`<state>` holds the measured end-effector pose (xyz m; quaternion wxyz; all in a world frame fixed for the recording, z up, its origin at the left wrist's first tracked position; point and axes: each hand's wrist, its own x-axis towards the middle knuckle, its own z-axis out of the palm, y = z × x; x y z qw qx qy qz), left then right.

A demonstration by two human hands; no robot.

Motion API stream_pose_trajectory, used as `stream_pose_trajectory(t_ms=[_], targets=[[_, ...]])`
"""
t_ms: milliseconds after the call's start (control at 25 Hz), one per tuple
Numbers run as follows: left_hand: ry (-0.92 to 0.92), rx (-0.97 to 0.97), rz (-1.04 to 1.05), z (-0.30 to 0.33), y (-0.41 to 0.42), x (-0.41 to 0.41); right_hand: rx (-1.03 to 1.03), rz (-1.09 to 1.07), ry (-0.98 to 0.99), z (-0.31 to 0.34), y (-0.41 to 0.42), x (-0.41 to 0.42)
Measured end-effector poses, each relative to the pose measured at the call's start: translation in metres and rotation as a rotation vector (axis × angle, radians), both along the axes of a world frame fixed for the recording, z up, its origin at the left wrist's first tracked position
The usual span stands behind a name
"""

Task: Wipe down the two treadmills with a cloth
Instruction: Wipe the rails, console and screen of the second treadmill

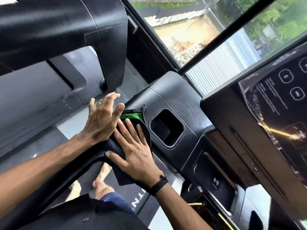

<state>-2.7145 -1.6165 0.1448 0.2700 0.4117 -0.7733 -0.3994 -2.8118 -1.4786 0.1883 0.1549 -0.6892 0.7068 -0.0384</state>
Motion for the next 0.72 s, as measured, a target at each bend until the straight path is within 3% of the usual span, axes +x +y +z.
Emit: stream_pose_trajectory(t_ms=[240, 440, 720], targets=[[-0.059, -0.112, -0.050, 0.010, 0.017, -0.004, -0.108, -0.293, 0.188, -0.012, 0.012, -0.015], [-0.153, -0.137, -0.028, 0.015, 0.043, -0.005, 0.079, -0.469, 0.258, -0.001, 0.039, -0.044], [-0.233, -0.306, -0.127, 0.035, 0.134, -0.005, 0.226, -0.364, 0.400, 0.025, 0.076, -0.064]])
